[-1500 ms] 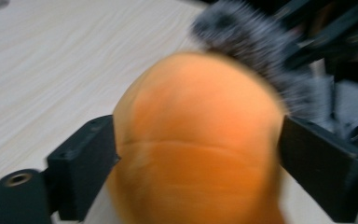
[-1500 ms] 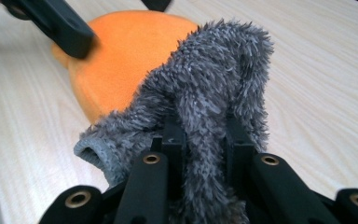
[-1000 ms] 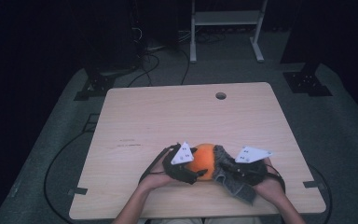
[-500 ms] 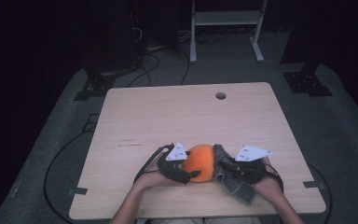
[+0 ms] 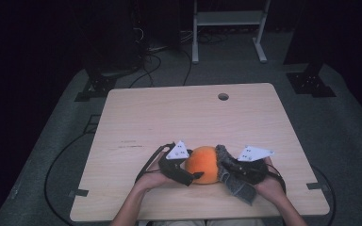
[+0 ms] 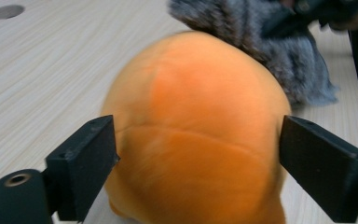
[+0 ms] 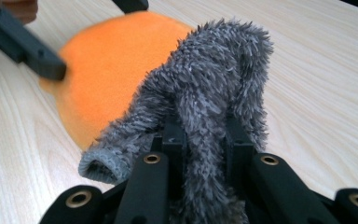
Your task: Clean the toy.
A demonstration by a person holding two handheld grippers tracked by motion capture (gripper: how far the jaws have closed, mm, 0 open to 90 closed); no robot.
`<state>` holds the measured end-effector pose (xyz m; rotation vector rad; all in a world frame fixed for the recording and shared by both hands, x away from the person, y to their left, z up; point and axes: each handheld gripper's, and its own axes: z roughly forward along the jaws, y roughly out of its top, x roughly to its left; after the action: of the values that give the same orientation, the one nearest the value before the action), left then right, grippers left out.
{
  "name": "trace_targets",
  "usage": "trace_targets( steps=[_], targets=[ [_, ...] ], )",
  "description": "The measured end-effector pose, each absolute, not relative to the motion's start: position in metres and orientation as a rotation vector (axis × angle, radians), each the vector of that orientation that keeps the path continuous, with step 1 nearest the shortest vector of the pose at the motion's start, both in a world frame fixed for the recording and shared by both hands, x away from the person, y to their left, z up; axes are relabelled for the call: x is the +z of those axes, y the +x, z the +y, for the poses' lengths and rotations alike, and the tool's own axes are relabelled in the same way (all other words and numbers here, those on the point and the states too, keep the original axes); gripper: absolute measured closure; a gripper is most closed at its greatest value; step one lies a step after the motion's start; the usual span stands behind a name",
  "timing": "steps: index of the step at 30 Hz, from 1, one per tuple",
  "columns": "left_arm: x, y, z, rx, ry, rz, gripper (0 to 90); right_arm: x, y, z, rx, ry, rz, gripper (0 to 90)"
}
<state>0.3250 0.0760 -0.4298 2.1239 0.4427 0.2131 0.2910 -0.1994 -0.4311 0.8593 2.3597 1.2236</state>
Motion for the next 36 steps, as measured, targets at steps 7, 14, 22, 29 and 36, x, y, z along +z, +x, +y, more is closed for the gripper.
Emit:
trace_targets(
  steps=[7,14,22,29,36],
  targets=[
    [-0.438,0.321,0.070,0.270,2.172,0.383,22.7,-0.439,0.295,-0.219,1.132,0.955,2.396,74.2],
    [-0.434,0.320,0.069,0.264,2.153,0.369,15.0,-0.424,0.296,-0.203,1.250,0.885,2.363,74.3],
    [-0.437,0.317,0.064,0.302,2.188,0.349,23.6,-0.423,0.292,-0.217,1.169,0.903,2.321,74.4],
    [-0.435,0.325,0.069,0.249,2.179,0.432,11.4,-0.427,0.290,-0.201,1.258,0.847,2.345,74.5],
    [-0.437,0.318,0.064,0.288,2.185,0.356,24.4,-0.429,0.293,-0.227,1.181,0.957,2.322,74.5]
  ],
)
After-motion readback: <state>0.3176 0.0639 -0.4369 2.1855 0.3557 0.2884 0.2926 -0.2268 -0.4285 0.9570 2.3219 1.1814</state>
